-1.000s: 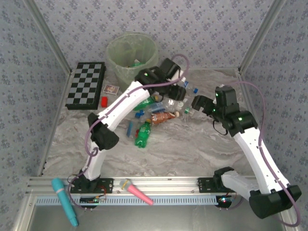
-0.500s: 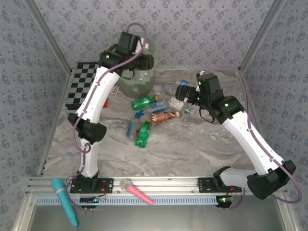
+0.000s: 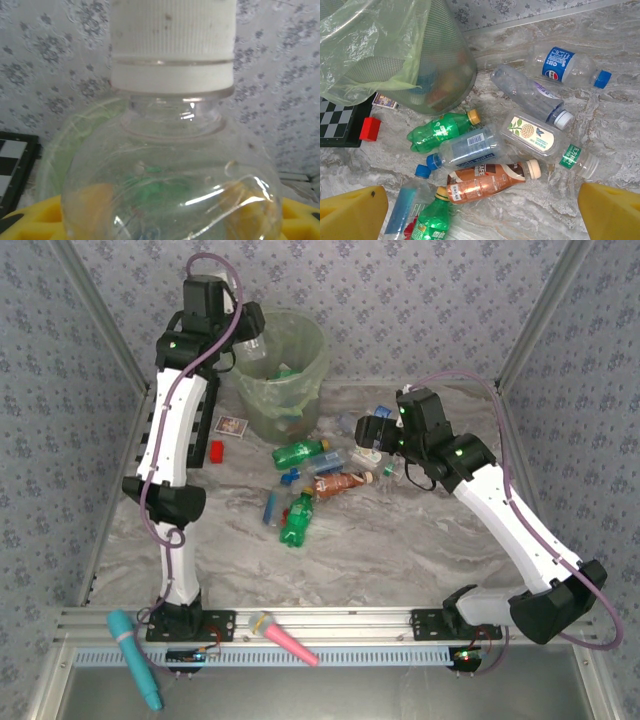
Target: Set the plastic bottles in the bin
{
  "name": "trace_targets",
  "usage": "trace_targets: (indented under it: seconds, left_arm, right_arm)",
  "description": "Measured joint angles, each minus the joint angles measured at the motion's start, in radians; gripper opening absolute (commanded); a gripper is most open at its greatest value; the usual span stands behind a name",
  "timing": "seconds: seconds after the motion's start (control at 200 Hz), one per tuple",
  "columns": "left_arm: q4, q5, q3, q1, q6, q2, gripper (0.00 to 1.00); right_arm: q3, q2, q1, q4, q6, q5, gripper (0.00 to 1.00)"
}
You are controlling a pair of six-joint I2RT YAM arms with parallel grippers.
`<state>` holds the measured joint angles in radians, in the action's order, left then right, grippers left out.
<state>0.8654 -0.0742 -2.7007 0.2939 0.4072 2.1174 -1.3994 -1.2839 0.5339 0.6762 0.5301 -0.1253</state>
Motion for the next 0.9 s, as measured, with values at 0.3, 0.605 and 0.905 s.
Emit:
trace_targets:
  seconds: [0.3,0.605,0.905]
  left_arm:
    - [-0.072,-0.036,-0.001,-0.027,-0.024,0.109,0.53]
    - [-0.120,-0.025,-0.001,-0.039,0.000,0.151,0.73]
    - [-0.130,-0.019,-0.001,-0.039,0.022,0.151,1.00]
  right_arm:
    - [-0.004,-0.014,0.005,0.000,0.000,-0.011,0.99]
    - [-0.011,-0.027,0.008,0.000,0.000,-0.019,0.99]
    - [-0.012,-0.034,0.008,0.001,0.000,-0.021,0.99]
